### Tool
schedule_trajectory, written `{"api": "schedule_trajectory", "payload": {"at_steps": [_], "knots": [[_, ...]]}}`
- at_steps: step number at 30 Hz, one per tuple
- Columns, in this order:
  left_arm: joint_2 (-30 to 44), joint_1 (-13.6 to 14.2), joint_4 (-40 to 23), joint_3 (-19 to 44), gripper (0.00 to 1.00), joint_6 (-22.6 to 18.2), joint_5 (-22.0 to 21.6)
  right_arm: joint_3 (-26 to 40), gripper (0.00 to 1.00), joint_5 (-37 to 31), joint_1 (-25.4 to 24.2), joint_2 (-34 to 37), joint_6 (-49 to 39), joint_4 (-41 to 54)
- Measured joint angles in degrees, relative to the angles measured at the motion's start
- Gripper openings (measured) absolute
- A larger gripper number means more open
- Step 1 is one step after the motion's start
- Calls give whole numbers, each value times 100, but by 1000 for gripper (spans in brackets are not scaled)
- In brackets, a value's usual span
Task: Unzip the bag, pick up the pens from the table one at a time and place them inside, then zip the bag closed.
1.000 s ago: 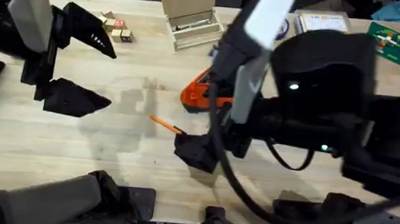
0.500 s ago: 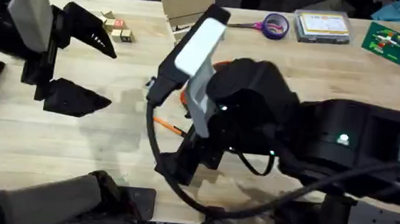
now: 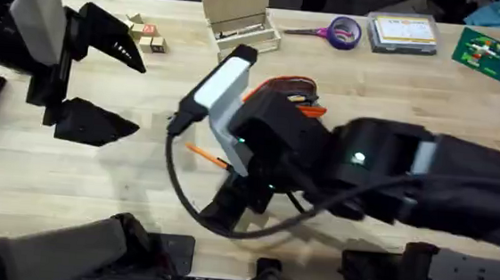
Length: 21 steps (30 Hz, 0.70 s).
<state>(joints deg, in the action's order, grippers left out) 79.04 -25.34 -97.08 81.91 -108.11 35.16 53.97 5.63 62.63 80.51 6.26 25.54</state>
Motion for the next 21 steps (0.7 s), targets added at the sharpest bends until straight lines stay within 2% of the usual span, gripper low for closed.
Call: {"api": "schedule_trajectory", "payload": {"at_steps": [9, 21], "knots": [[0, 0, 0, 0, 994, 0, 0, 909, 998, 0, 0, 768, 0, 197], [-2, 0, 0, 0, 993, 0, 0, 958, 997, -46, 0, 1227, 0, -492]]}}
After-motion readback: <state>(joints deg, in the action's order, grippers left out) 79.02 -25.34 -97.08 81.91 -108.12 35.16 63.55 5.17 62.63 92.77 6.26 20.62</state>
